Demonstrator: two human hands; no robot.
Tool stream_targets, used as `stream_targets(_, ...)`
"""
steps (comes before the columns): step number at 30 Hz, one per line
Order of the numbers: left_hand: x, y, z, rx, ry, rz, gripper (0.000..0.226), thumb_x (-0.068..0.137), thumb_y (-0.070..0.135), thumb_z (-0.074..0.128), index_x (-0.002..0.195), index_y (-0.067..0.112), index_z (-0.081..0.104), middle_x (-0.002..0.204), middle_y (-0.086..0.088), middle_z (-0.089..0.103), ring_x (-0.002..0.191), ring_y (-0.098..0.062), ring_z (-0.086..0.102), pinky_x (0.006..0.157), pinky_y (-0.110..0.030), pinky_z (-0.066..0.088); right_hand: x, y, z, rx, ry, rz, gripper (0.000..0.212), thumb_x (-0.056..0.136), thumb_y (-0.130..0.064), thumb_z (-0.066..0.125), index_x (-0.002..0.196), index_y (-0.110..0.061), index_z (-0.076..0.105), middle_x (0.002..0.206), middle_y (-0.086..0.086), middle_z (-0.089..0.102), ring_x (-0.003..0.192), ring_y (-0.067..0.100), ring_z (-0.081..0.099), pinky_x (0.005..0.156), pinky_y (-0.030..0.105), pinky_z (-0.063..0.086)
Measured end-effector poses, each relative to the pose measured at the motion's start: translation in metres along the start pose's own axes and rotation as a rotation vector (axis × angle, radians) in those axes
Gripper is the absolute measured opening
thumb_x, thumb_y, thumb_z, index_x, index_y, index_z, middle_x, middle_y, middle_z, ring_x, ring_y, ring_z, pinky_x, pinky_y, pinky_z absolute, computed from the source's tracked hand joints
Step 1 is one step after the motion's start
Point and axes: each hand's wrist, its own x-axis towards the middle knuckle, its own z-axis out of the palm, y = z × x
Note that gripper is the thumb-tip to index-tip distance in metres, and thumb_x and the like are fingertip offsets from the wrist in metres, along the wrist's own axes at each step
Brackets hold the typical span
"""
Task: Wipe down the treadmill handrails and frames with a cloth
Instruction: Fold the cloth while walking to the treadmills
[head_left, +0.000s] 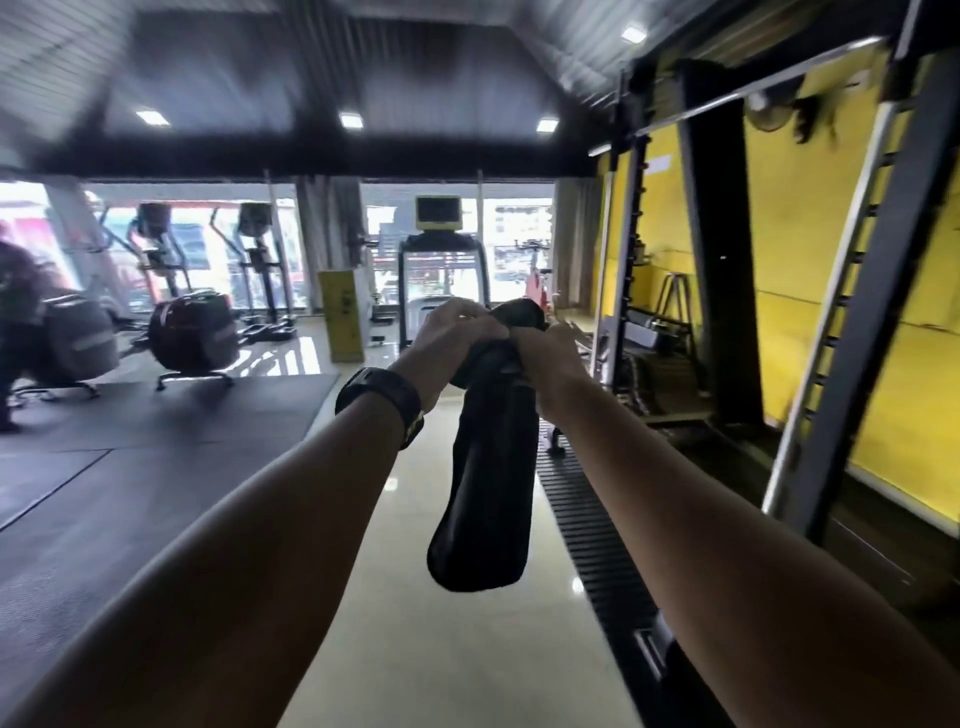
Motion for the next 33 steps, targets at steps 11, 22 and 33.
stream_targets(11, 0.208, -0.122, -0.182, 0.286, 0.340, 0.146, 0.046, 0.075, -0.017, 0.055, 0.096, 0.021, 0.069, 0.088, -0.006, 0.071, 0.081, -0.023, 0.066, 0.064, -0.039, 0.054, 0.236, 0.046, 0.191, -0.077, -0.225, -0.243, 0.062, 0.083, -0.075, 0.057, 0.106, -0.018, 0.067, 0.100, 0.009, 0.074, 0.091, 0.028, 0.071, 0.085, 0.050, 0.058)
stream_targets(22, 0.442, -0.216, -0.336, -0.045, 0.491, 0.124, 0.034, 0.085, -0.014, 0.062, 0.115, 0.001, 0.064, 0.103, -0.021, 0.070, 0.089, -0.028, 0.069, 0.082, -0.042, 0.060, 0.494, 0.109, 0.347, 0.031, -0.643, -0.259, 0.032, 0.100, -0.023, 0.065, 0.123, -0.001, 0.067, 0.116, 0.016, 0.074, 0.107, 0.034, 0.071, 0.095, 0.048, 0.056)
stream_targets(33, 0.722, -0.350, -0.477, -0.298, 0.457, -0.071, 0.033, 0.097, 0.033, 0.060, 0.112, 0.005, 0.068, 0.103, -0.011, 0.073, 0.085, -0.029, 0.071, 0.072, -0.039, 0.060, 0.776, 0.138, 0.518, 0.212, -0.471, -0.187, 0.036, 0.101, -0.033, 0.063, 0.129, -0.009, 0.063, 0.118, 0.014, 0.073, 0.108, 0.032, 0.071, 0.093, 0.047, 0.059)
